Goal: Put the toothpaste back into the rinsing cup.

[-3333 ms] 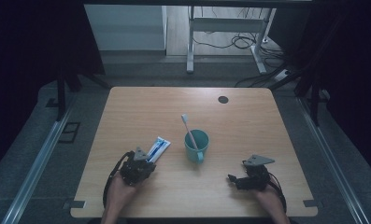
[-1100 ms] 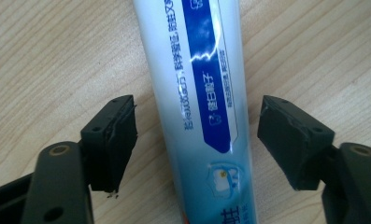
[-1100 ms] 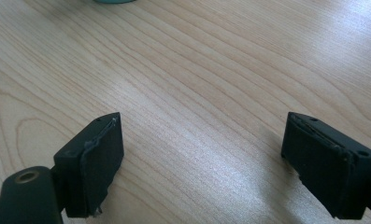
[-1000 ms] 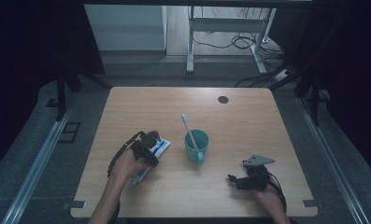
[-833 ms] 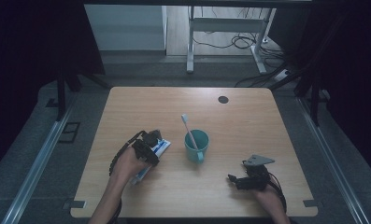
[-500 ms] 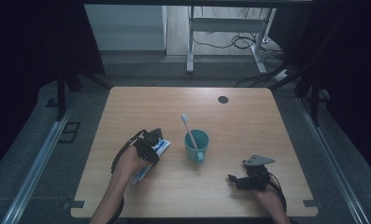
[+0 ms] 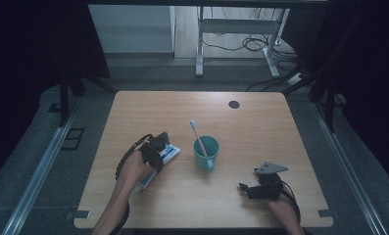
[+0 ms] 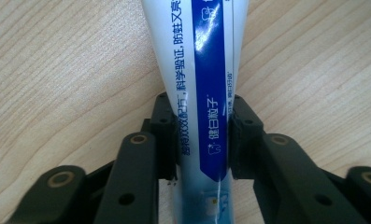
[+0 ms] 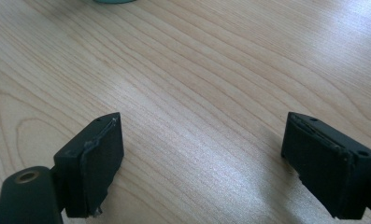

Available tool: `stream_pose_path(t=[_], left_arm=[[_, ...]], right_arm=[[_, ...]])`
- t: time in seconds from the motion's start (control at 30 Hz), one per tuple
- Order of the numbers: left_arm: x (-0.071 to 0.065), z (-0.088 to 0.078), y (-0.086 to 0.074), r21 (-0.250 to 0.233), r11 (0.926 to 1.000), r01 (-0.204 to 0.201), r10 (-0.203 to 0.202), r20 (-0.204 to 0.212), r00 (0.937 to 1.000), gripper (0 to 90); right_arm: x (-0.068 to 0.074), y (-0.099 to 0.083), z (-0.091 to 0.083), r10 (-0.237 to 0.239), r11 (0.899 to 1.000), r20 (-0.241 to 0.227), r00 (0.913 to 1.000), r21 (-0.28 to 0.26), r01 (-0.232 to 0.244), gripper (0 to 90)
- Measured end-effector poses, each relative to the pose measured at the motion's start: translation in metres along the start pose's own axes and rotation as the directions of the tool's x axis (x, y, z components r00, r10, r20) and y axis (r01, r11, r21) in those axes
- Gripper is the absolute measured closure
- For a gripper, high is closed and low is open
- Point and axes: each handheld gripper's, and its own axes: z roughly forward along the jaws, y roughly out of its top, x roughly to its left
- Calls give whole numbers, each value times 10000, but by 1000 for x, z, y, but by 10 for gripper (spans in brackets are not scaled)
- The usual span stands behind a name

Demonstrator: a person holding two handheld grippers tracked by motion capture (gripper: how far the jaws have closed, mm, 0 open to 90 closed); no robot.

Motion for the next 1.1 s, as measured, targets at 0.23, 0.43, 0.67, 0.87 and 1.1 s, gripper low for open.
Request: stream_pose_path(t=[0.23,0.43,0.67,0.87,1.1], left_arm=[[1,-1,-1,-45,9999,-145,146,155,9998,722],[1,-1,-3,-192,9992,-355,363,419,9985,726],[0,-4,-6,-473,9964,-700,721,431,9965,726],[-5,-14,-9,-1130,9899,-855,899,346,9954,727],[-10,-26,-14,-1940,9756,-1024,1092,248,9937,727]], right_arm=[[0,0,0,3,10000,1,10000,2,-3,127],[0,0,0,3,10000,-1,10000,1,-3,128],[0,0,0,3,10000,0,10000,5,-3,127],[0,0,0,5,10000,3,10000,2,-5,128],[0,0,0,-10,10000,9,10000,7,10,127]])
